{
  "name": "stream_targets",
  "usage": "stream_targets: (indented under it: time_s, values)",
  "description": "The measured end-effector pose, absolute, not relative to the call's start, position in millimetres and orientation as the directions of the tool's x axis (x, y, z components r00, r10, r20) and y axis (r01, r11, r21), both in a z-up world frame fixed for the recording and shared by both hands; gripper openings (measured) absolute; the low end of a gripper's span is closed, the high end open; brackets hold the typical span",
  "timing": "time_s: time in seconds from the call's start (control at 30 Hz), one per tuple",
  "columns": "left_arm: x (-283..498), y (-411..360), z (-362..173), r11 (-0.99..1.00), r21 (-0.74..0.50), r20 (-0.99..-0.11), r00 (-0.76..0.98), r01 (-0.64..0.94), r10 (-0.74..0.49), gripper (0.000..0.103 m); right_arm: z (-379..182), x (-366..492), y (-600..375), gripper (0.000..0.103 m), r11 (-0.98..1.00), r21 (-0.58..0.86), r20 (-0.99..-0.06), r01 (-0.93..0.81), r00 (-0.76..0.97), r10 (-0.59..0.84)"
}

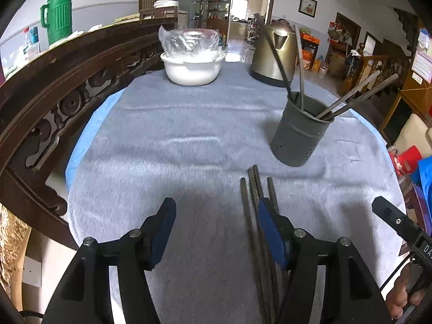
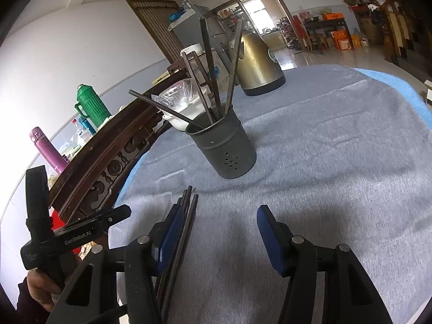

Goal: Organize utensils

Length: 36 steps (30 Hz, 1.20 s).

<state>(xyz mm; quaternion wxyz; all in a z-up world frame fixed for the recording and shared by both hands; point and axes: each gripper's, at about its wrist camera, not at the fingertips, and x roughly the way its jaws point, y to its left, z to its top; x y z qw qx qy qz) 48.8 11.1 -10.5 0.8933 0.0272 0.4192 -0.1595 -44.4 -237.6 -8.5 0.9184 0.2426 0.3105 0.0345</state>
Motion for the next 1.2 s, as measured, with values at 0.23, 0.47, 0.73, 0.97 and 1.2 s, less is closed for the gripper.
stream_targets:
  time_s: [0.23,0.47,0.73,0.97,1.2]
  values:
    - [50.3,24.0,-15.8,0.955,-0.081,-0.769,0.591,0.287,-0.243,0.064,-7.1,-47.5,-239.4,0.055,0.884,0.460,-0.549,0.080,0.809,0.212]
    - [60.7,39.5,-20.7,0.957,-0.066,-0.763,0.603,0.281,-0.230,0.064,-20.0,-49.0,-242.7,0.043,0.875,0.476,-0.575,0.089,0.785,0.233]
    - [120.6,33.6,-14.3,0.945,-0.045,-0.772,0.590,0.324,-0.238,0.064,-27.4,-0.1,-253.7,0.033,0.874,0.460,-0.667,0.155,0.710,0.225]
    - [179.6,21.6,-30.1,0.935,-0.035,-0.808,0.540,0.353,-0.235,0.064,-44.9,55.4,-255.7,0.027,0.872,0.432,-0.724,0.229,0.665,0.183]
    - [187.5,20.7,-65.0,0.921,-0.033,-0.872,0.439,0.389,-0.217,0.059,-64.4,79.4,-251.3,0.024,0.865,0.408,-0.775,0.292,0.612,0.159]
